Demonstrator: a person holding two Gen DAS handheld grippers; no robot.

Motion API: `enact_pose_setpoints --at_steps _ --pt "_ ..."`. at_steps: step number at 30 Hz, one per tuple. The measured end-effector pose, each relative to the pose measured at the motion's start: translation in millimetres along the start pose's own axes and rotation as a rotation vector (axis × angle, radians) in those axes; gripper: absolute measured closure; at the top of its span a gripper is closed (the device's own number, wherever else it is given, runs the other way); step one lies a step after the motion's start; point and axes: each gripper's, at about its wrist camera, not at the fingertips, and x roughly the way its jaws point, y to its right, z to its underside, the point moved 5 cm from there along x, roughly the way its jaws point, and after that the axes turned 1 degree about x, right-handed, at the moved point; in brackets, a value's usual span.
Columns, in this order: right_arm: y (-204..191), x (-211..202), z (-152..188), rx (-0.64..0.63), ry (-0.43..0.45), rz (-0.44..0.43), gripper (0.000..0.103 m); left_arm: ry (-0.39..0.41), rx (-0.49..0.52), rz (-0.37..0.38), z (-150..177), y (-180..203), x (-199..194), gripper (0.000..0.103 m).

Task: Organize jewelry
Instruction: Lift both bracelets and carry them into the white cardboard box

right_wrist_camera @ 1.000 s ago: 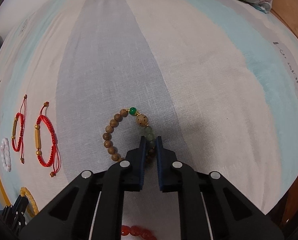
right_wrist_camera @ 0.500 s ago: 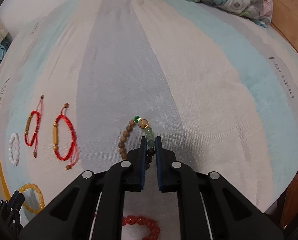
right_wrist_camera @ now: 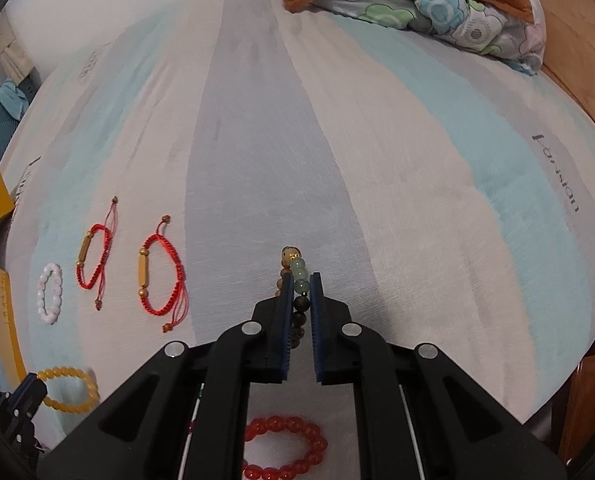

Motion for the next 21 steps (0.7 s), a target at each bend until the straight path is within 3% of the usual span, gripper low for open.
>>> enact_pose_setpoints --at_steps 11,17,21 --pt "-24 -29 7 -0.083 0.034 0.001 0.096 0.047 0.034 -0.085 -21 5 -15 0.094" --pt "-39 -48 12 -0.101 0.048 -0.009 0.096 0.072 0.02 -0.076 -32 1 -22 0.094" --pt "-48 -59 18 -0.12 0.055 -0.013 0.096 0.045 -0.004 -0.042 -35 -2 -24 0.094"
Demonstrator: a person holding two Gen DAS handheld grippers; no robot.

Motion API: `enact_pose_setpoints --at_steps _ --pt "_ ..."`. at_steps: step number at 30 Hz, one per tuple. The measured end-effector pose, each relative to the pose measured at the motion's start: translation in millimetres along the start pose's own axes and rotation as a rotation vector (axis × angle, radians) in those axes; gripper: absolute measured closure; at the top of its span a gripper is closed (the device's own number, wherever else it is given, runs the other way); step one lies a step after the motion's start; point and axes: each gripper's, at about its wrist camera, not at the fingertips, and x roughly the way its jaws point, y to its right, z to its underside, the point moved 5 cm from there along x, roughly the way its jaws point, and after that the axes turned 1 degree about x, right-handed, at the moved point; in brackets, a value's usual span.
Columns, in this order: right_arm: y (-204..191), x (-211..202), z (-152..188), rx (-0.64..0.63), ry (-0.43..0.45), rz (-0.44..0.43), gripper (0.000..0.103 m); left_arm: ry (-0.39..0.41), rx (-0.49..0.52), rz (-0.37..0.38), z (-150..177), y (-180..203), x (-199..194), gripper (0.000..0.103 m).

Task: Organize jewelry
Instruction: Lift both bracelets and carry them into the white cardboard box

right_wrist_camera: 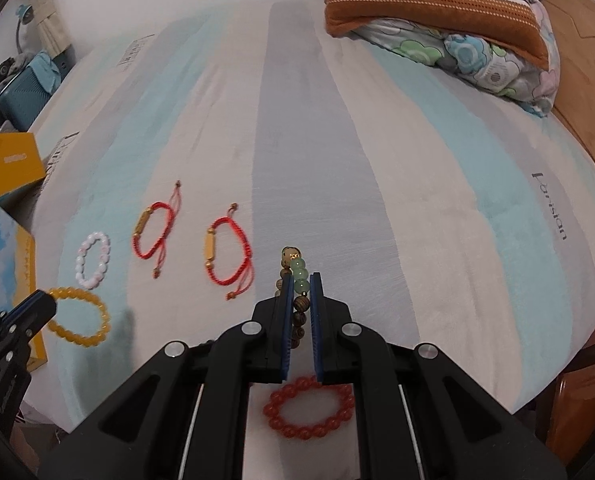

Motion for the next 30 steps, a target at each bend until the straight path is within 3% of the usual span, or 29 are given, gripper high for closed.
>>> enact_pose_setpoints --at_steps 17,30 --pt "-43 -50 1 -0.029 0.038 -0.064 0.096 0.036 -0.047 -0.062 -10 -29 -43 0.094" --pt "-129 -87 -5 -0.099 0.082 -0.156 0.096 0.098 -0.116 -0.142 -12 -85 -98 0.094"
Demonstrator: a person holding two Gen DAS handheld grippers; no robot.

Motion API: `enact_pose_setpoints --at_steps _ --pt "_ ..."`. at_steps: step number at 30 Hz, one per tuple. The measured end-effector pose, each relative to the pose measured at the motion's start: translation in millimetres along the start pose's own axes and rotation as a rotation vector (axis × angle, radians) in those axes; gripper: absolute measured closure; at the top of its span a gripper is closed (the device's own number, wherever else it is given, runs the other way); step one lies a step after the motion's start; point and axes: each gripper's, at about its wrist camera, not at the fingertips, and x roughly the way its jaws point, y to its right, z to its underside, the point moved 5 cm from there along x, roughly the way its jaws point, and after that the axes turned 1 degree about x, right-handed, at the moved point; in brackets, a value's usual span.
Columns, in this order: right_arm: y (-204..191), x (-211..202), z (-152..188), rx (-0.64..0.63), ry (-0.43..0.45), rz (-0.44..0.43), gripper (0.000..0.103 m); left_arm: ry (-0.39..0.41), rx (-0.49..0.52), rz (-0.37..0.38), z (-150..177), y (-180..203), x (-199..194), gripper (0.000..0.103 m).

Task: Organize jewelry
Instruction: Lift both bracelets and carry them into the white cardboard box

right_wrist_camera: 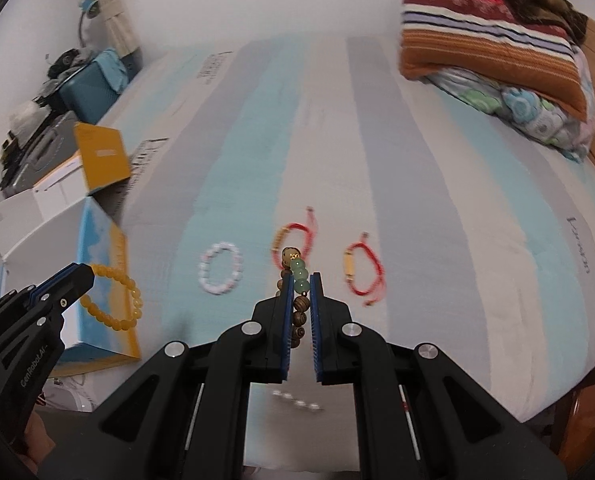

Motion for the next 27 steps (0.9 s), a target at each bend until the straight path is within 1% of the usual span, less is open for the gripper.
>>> enact_pose_setpoints --at_steps 6,12,15,21,27 --pt "-45 -7 -2 -0.053 0.016 -0.035 0.096 0.018 -0.053 -0.034 -1 -39 -20 0.094" --pt "-85 -18 3 -0.1 0.039 -0.057 0.096 0.034 -0.089 -0.07 1 -68 -40 0.094" --pt "-102 -21 4 -0.116 0.042 -0.083 0.096 0.039 -0.106 -0.092 3 -85 -49 0.094" --pt "-144 -26 8 -0.157 0.055 -0.135 0.096 0.032 -0.153 -0.143 14 -129 -62 0.094" --pt "-192 -20 18 -0.224 0.044 -0.162 0.096 0.024 -0.206 -0.192 31 -175 -72 0.094"
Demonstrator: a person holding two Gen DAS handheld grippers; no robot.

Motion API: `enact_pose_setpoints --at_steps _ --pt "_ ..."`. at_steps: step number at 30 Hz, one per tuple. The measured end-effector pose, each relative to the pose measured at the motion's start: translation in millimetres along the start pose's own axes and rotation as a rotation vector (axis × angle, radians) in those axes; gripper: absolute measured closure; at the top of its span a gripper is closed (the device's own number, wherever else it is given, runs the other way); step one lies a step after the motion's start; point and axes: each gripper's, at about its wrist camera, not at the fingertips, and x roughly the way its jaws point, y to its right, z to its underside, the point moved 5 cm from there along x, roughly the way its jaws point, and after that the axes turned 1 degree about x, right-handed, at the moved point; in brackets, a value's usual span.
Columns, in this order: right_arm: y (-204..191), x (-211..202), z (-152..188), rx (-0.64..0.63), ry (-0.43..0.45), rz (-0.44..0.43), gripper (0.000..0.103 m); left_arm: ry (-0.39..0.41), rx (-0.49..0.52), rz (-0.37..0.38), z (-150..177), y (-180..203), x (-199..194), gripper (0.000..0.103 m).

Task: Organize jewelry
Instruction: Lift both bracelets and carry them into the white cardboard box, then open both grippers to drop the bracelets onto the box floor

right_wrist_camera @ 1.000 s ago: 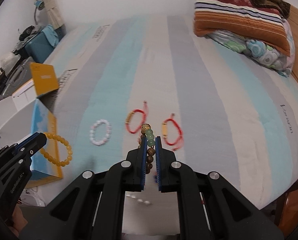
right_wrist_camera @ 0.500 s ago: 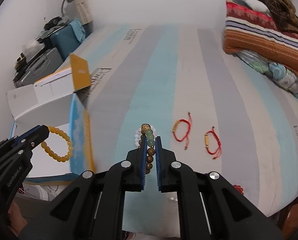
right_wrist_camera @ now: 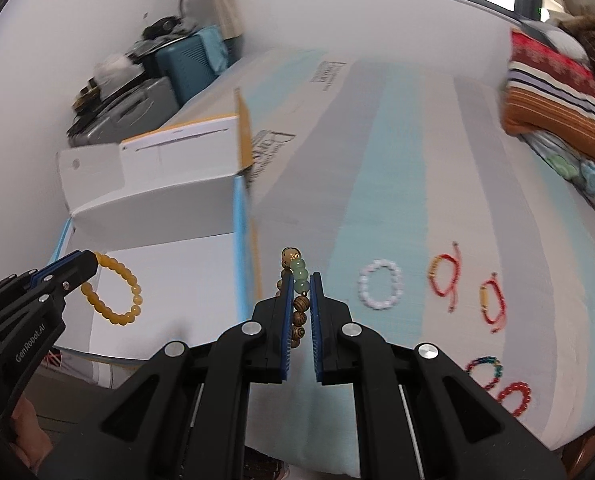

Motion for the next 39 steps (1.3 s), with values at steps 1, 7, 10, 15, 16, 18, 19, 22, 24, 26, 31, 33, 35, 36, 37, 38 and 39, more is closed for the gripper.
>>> enact_pose_setpoints --at_steps 1,7,10,15,16,18,19,22,24,26,31,33,35,36,37,38,39 --pt "-7 3 0 -0.01 -0.003 -0.003 0.096 -0.004 -0.008 -0.005 1 -7 1 0.094" --pt "-55 20 1 -0.076 -0.019 -0.045 0.096 -0.025 -0.064 -0.06 6 -54 9 0.094" --pt "-78 30 3 -0.101 -0.033 -0.072 0.096 -0.038 -0.086 -0.084 9 -73 16 0.094" --pt "-107 52 7 -0.131 -0.07 -0.101 0.096 -0.077 -0.129 -0.116 20 -107 34 0.094" --pt "-112 58 8 -0.136 -0.081 -0.101 0.096 -0.087 -0.135 -0.12 22 -113 39 0.094" --pt "-118 70 11 -0.142 -0.103 -0.104 0.096 -0.103 -0.148 -0.128 27 -121 47 0.094" --pt "-120 76 11 -0.144 -0.114 -0.106 0.096 -0.114 -0.155 -0.131 30 -126 53 0.094" --pt "-125 96 16 -0.151 -0.152 -0.1 0.096 -0.144 -0.174 -0.139 36 -138 70 0.094" --pt "-129 109 21 -0.165 -0.171 -0.085 0.096 -0.164 -0.186 -0.142 39 -144 81 0.094" --pt "-132 121 25 -0.171 -0.193 -0.075 0.096 -0.186 -0.196 -0.14 42 -150 94 0.094" --pt "-140 139 32 -0.186 -0.227 -0.058 0.096 -0.218 -0.207 -0.147 50 -159 113 0.094" --pt "-142 142 35 -0.187 -0.235 -0.058 0.096 -0.225 -0.21 -0.149 52 -161 118 0.094" --pt "-144 145 36 -0.19 -0.239 -0.06 0.095 -0.228 -0.211 -0.146 53 -161 120 0.094" --pt "-145 145 37 -0.194 -0.239 -0.061 0.094 -0.226 -0.205 -0.151 53 -161 120 0.094" --pt "-146 145 39 -0.196 -0.241 -0.064 0.094 -0.224 -0.203 -0.153 53 -160 119 0.093" --pt "-148 145 40 -0.199 -0.245 -0.066 0.093 -0.225 -0.206 -0.148 53 -159 119 0.092" --pt "-147 145 39 -0.206 -0.249 -0.066 0.093 -0.219 -0.213 -0.137 53 -159 117 0.091"
